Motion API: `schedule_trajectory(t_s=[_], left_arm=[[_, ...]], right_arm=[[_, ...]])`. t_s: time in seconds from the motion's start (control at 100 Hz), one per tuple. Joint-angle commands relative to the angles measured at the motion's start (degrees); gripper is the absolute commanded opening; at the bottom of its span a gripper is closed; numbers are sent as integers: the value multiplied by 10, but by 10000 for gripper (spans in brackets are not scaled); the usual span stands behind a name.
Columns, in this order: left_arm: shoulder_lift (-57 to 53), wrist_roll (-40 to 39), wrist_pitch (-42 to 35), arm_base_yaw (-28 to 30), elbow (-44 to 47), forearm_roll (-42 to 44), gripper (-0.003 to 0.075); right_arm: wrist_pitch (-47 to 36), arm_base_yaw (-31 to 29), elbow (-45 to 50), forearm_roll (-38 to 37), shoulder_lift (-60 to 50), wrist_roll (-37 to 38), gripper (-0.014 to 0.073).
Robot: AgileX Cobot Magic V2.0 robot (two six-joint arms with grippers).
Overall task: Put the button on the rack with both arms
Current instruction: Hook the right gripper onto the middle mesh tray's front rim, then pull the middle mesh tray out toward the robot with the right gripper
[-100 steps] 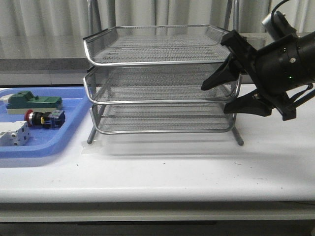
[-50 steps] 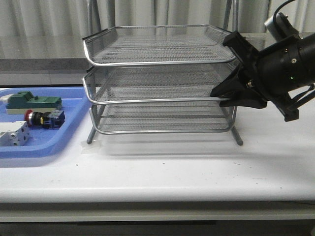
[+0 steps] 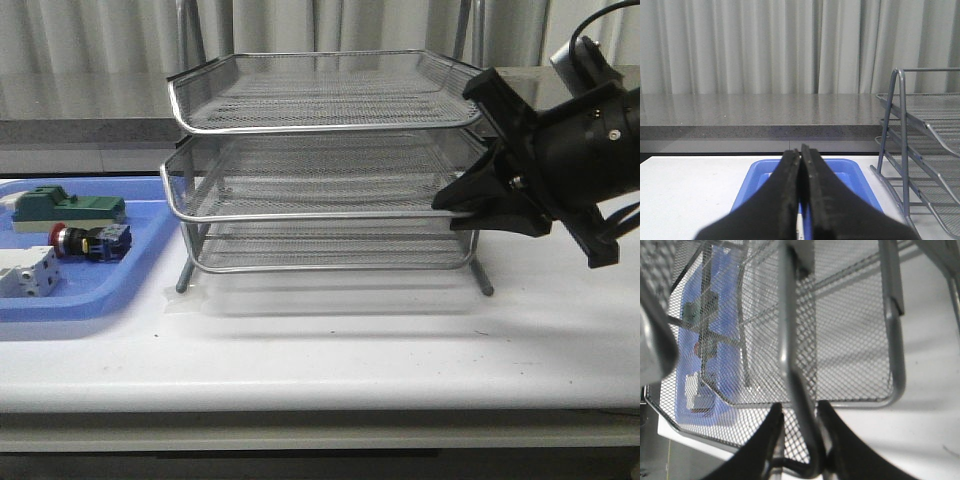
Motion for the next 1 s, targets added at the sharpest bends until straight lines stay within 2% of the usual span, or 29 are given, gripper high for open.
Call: schedule_trajectory(t_s=[0.0,0.37,0.58,0.7,0.82,0.89,0.99], left_arm=[[6,-5,-43,-4,19,-5,-20],[6,-5,-43,-4,19,-5,-20],[6,-5,-43,-4,19,-5,-20],[6,-5,-43,-4,19,-5,-20],[6,-5,-43,-4,19,-5,-20],[6,-5,-43,-4,19,-5,-20],[6,-5,-43,-4,19,-5,-20]], right_arm=[[24,-1,21,-24,-39,-20,52],[24,0,155,-24,-132,-38,52],[22,0,175,-24,-162,-39,69],[22,0,175,-24,-167,-40,171],[26,0,175,-24,-169,-49,363],[41,0,175,-25,-169,-63,447],[69,0,175,-35,-169,-69,489]])
